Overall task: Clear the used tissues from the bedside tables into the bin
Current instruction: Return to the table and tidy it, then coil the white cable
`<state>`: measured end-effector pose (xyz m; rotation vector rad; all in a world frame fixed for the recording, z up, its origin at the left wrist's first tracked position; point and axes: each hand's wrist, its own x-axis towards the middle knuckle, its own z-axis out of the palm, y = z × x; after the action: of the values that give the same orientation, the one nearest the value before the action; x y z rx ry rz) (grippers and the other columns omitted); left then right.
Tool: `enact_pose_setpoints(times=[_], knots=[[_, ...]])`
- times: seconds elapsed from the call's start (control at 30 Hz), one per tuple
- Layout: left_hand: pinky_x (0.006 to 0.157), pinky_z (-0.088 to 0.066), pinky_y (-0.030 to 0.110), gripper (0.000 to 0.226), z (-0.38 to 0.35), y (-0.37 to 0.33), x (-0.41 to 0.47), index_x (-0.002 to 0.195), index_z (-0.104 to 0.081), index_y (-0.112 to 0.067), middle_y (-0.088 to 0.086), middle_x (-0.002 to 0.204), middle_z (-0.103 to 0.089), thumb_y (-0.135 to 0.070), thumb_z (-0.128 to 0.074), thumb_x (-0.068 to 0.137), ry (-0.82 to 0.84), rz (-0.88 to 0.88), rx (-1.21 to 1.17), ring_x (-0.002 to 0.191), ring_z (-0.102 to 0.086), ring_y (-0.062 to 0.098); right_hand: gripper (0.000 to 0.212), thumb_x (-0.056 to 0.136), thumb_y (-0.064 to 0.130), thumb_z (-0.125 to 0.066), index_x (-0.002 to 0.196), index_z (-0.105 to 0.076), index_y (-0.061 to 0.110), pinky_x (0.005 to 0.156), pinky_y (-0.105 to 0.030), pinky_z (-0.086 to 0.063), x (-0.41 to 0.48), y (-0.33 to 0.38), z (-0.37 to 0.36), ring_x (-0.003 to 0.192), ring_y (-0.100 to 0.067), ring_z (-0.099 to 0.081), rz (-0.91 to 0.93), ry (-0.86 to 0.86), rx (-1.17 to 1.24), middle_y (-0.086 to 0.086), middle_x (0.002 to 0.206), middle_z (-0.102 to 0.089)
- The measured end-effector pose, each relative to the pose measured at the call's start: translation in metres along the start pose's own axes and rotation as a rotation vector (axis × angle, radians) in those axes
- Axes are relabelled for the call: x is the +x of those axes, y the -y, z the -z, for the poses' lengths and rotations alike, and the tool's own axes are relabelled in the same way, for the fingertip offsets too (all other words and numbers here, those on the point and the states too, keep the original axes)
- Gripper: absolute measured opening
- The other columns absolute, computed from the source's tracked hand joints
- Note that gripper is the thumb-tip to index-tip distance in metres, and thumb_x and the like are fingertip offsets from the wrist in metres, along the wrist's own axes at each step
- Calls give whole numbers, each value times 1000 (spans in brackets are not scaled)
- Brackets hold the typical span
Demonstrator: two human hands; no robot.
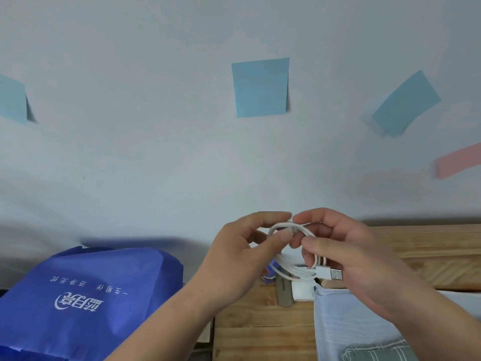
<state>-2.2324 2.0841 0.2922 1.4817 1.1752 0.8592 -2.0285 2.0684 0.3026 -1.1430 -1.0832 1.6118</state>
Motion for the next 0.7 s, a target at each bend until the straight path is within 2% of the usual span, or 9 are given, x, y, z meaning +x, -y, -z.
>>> enact_pose_setpoints(times=[0.1,0.17,0.23,0.3,0.37,0.43,0.53,0.63,0.7], knots=[[73,-59,22,19,2,4,2,111,-77,-48,-22,103,-79,-42,-77,93,12,-55,165,90,-72,5,28,91,1,-67,102,-77,24,61,-18,-52,2,-3,4,64,-16,-61,-28,44,-87,-5,78,-76],[70,-58,21,14,1,7,2,107,-82,-40,-13,97,-82,-36,-78,94,5,-21,51,84,-75,7,21,90,8,-74,102,-77,25,57,-18,-51,3,-5,4,64,-17,-61,-46,38,-65,-7,81,-77],[62,-58,21,12,-1,10,2,103,-85,-33,-2,89,-83,-29,-76,97,-38,53,-110,74,-75,9,21,84,25,-81,104,-77,23,56,-23,-53,5,-8,4,66,-19,-65,-91,25,39,-13,91,-78],[59,-60,24,13,-4,14,1,102,-85,-30,1,89,-83,-27,-74,98,-115,120,-214,71,-76,12,30,87,38,-69,107,-77,17,56,-31,-57,5,-14,6,70,-23,-69,-116,18,192,-18,97,-77],[60,-62,27,13,-8,19,1,101,-85,-29,0,90,-82,-28,-73,98,-192,155,-301,75,-78,14,49,93,55,-61,114,-76,13,57,-38,-57,4,-21,9,76,-29,-70,-105,54,332,-24,104,-74],[60,-61,24,13,-12,24,0,98,-85,-32,-2,87,-81,-28,-73,98,-264,166,-356,74,-76,12,67,77,67,-77,119,-76,15,56,-41,-56,2,-29,7,78,-32,-68,-110,72,356,-27,106,-72],[56,-58,18,15,-17,35,-2,95,-85,-32,-1,83,-80,-26,-73,99,-329,210,-434,71,-76,8,75,53,56,-98,115,-77,18,53,-37,-55,-1,-48,0,77,-32,-68,-147,18,208,-23,103,-72],[60,-61,23,16,-21,53,-5,96,-85,-34,-2,88,-82,-25,-72,99,-303,298,-491,74,-78,12,41,59,39,-95,90,-82,15,50,-33,-55,-2,-74,-6,65,-29,-68,-206,-63,204,-22,90,-74],[69,-64,27,13,-22,68,-8,103,-84,-36,-2,98,-84,-30,-74,97,-267,348,-490,86,-80,15,26,64,33,-87,79,-81,13,50,-31,-56,1,-91,-7,63,-27,-68,-247,-133,232,-21,81,-72]])
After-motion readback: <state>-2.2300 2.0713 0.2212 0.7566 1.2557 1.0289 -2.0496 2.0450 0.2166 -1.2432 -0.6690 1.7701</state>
